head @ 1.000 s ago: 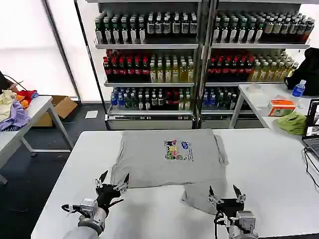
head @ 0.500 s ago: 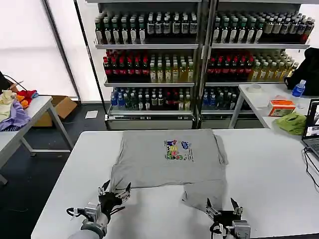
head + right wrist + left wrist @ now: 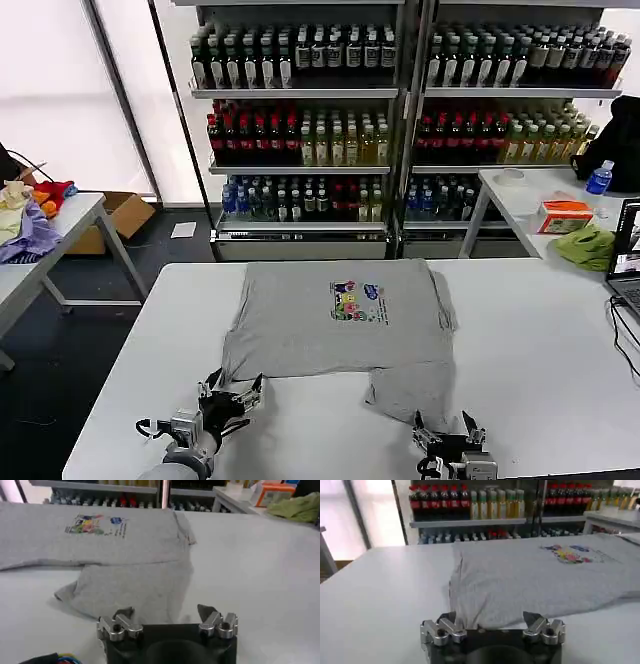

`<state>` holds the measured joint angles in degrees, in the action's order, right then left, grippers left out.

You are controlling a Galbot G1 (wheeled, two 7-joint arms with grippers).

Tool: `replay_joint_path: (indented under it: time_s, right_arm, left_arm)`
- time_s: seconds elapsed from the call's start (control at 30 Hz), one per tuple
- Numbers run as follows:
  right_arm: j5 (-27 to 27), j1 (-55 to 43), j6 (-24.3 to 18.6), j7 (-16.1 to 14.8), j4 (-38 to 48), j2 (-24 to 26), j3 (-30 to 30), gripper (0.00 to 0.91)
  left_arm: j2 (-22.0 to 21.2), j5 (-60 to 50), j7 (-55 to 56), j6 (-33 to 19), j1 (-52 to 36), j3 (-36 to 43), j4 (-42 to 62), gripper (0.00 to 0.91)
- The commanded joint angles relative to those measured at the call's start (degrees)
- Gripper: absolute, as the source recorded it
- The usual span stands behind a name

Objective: Fold and organize the clothes.

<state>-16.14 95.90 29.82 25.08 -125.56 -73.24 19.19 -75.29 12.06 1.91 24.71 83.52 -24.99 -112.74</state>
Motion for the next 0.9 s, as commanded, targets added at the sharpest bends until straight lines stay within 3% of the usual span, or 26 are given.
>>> replay_joint_path:
  time_s: [0.03,0.07,0.1,0.13,0.17,0.2,0.27,0.3,0.33,0.9]
  right_arm:
    - [0.2,0.2,0.0,-0.1,1.6,-0.3,-0.2,0.867]
    - [0.4,0.2,-0.1,-0.2,1.9,-0.2,-0.5,0.846]
    - [0.5,0.3,-0.2,-0.2,2.3,-0.2,-0.7,0.695]
    - [0.6,0.4,-0.4,-0.3,2.4,-0.2,-0.8,0.393]
    - [0.7,0.4,-0.6,-0.4,2.6,-0.1,-0.9,0.242]
    - [0.8,0.5,-0.8,-0.5,2.7,-0.1,-1.1,0.0]
    - [0.9,0.6,-0.8,-0.6,2.8,-0.1,-1.3,0.0]
    - [0.8,0.6,-0.8,-0.6,3.0,0.0,-1.4,0.0]
    - [0.8,0.6,-0.9,-0.6,3.2,0.1,-1.6,0.0]
    - [0.0,-0.4,-1.8,-0.9,1.7,0.4,-0.7,0.0]
  left_arm:
    - [0.4,0.2,-0.1,0.2,0.2,-0.2,1.2,0.907]
    - [0.4,0.2,0.0,0.2,0.2,-0.2,1.3,0.907]
    - [0.3,0.5,0.0,0.2,0.3,-0.2,1.3,0.897]
    - [0.3,0.6,0.0,0.3,0.4,-0.2,1.3,0.816]
    - [0.2,0.7,0.0,0.3,0.4,-0.2,1.3,0.746]
    - [0.2,0.8,0.0,0.3,0.5,-0.2,1.3,0.453]
    - [0.1,0.8,-0.1,0.3,0.5,-0.1,1.3,0.212]
    - [0.0,0.9,-0.1,0.3,0.5,-0.1,1.3,0.04]
    - [-0.1,0.8,-0.1,0.3,0.4,0.0,1.4,0.0]
    - [-0.4,0.8,-0.7,-0.6,-0.4,0.2,1.9,0.0]
